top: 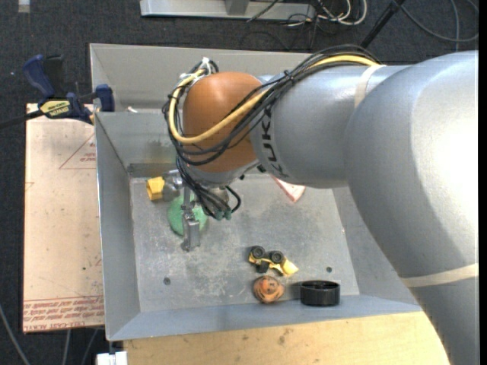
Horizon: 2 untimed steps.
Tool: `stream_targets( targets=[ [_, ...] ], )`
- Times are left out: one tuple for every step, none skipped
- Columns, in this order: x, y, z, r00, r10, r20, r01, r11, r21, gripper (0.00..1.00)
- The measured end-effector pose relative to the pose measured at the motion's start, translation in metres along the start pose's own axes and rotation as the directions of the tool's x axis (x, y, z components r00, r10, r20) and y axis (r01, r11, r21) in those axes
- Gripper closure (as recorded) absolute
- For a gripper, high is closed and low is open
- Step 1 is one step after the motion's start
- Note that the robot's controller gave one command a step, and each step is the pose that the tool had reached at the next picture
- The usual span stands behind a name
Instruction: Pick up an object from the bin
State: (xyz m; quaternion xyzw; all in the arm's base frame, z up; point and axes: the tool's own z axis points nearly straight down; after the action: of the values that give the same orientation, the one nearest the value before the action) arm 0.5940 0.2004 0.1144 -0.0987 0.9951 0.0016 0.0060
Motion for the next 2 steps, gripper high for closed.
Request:
stream_targets(
  targets=[
    [-0.0036, -0.0331, 0.0303, 0.999, 0.041, -0.011, -0.041, 0.999, 0.001, 1.00],
    [-0.0036, -0.0331, 0.0303, 0.999, 0.041, -0.011, -0.041, 0.999, 0.001, 1.00]
  ],
)
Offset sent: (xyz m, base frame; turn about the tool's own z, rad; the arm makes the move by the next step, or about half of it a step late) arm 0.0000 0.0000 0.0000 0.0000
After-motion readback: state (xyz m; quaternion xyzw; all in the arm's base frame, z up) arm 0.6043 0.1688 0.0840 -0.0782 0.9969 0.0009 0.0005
